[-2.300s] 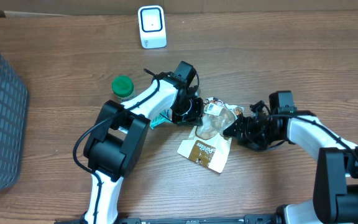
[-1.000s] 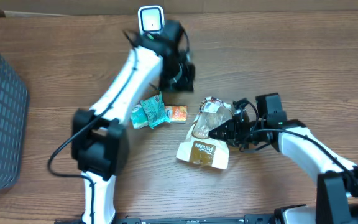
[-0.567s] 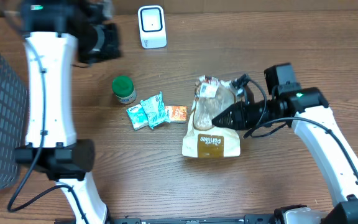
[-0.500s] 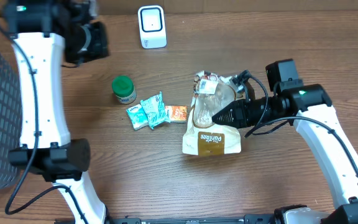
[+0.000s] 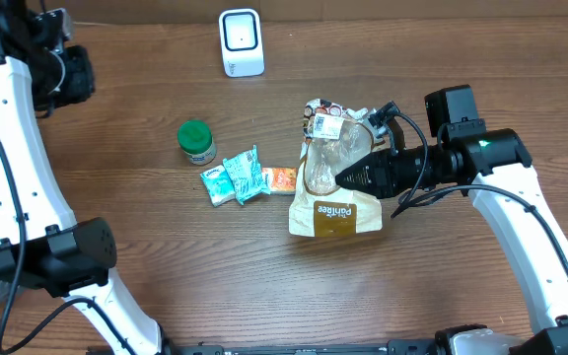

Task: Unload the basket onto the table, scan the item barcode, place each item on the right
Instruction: 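Release the left gripper and lift the bag with the right gripper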

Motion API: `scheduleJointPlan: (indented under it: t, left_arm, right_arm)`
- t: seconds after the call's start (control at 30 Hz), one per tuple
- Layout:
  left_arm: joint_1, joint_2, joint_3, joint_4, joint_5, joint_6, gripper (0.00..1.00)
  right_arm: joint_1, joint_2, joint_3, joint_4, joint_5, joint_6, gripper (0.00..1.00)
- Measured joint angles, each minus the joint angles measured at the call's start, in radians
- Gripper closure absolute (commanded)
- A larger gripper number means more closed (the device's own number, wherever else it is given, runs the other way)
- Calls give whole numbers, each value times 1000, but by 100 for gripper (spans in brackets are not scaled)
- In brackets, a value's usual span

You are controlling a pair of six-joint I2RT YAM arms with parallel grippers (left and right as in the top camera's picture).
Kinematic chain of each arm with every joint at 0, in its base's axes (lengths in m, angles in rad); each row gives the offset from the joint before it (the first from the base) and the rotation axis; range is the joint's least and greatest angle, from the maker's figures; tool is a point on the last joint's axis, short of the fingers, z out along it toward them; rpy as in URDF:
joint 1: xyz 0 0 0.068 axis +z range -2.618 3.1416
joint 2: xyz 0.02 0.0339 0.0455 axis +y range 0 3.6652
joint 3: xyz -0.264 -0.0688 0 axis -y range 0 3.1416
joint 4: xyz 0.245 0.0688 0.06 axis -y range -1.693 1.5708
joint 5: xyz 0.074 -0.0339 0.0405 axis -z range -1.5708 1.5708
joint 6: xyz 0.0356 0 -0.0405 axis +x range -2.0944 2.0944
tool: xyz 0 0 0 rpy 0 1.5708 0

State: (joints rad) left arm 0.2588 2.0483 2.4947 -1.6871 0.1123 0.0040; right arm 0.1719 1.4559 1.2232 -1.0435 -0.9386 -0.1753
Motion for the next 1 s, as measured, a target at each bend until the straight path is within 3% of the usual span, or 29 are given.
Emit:
scheduleJointPlan:
  t: [0.33, 0.4, 0.47, 0.5, 0.77, 1.0]
  left_arm:
    - [11, 0, 0, 0, -82, 117, 94]
    - [11, 0, 0, 0, -87, 140, 75]
    - [11, 0, 0, 0, -94, 160, 64]
    - [11, 0, 0, 0, -99, 164, 0]
    - [45, 0, 0, 0, -129, 183, 0]
    - [128, 0, 0, 0, -92, 183, 0]
  right_arm:
    - [6, 0, 0, 109, -2, -6, 96]
    - [17, 0, 0, 137, -8, -8, 96]
    - [36, 0, 0, 163, -26, -8, 96]
    - [48, 0, 0, 175, -40, -8, 96]
    - [109, 0, 0, 202, -219, 52, 96]
    - [109, 0, 0, 201, -240, 71, 96]
